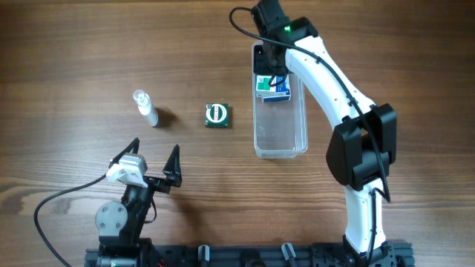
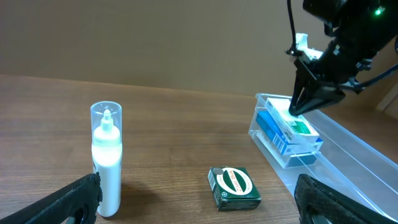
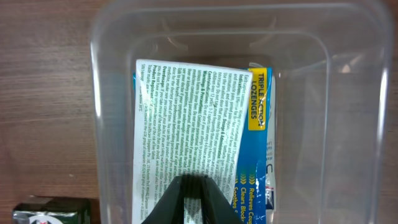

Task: Pack container

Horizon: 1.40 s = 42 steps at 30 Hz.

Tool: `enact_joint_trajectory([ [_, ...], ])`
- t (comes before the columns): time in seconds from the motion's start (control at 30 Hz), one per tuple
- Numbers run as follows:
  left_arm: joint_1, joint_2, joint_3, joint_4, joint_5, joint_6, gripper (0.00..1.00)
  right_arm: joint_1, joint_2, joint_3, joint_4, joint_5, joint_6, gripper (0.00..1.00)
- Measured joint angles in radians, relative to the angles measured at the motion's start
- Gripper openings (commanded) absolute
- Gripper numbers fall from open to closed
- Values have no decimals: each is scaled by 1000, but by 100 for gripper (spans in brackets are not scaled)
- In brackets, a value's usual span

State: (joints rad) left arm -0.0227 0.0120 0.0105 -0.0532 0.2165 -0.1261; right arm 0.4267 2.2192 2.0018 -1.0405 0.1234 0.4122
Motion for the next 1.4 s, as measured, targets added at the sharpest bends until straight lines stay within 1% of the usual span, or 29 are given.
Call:
enact_joint_trajectory([
  [0.23, 0, 0, 0, 0, 0, 0, 100, 0, -5, -12, 40, 0, 3, 11],
  [0.33, 0, 0, 0, 0, 0, 0, 100, 0, -11, -15, 55, 1, -5, 14],
  [0.43, 0, 0, 0, 0, 0, 0, 100, 0, -38, -17, 55, 24, -14, 21],
  [0.47, 0, 0, 0, 0, 0, 0, 100, 0, -61, -18, 55, 44, -16, 27],
  [0.5, 0, 0, 0, 0, 0, 0, 100, 0, -92, -18, 55, 63, -16, 40],
  [0.53, 0, 0, 0, 0, 0, 0, 100, 0, -117, -18, 55, 75, -19, 63],
  [0.57, 0, 0, 0, 0, 0, 0, 100, -2, -153, -18, 55, 92, -19, 76],
  [0.6, 0, 0, 0, 0, 0, 0, 100, -5, -193, -18, 54, 109, -18, 81],
  [0.63, 0, 0, 0, 0, 0, 0, 100, -14, -257, -18, 52, 134, -17, 82],
  [0.67, 0, 0, 0, 0, 0, 0, 100, -23, -295, -18, 46, 146, -18, 86],
  [0.73, 0, 0, 0, 0, 0, 0, 100, -69, -379, -17, 13, 167, -18, 98],
  [0.83, 0, 0, 0, 0, 0, 0, 100, -183, -427, -15, -48, 182, -14, 99],
  [0.9, 0, 0, 0, 0, 0, 0, 100, -308, -421, -16, -113, 193, -4, 100],
  [0.97, 0, 0, 0, 0, 0, 0, 100, -404, -407, -16, -141, 194, 11, 100],
  [1.13, 0, 0, 0, 0, 0, 0, 100, -604, -392, -17, -150, 126, 40, 100],
  [1.27, 0, 0, 0, 0, 0, 0, 100, -719, -369, -17, -150, 63, 44, 100],
  [1.4, 0, 0, 0, 0, 0, 0, 100, -749, -330, -17, -151, 39, 45, 100],
])
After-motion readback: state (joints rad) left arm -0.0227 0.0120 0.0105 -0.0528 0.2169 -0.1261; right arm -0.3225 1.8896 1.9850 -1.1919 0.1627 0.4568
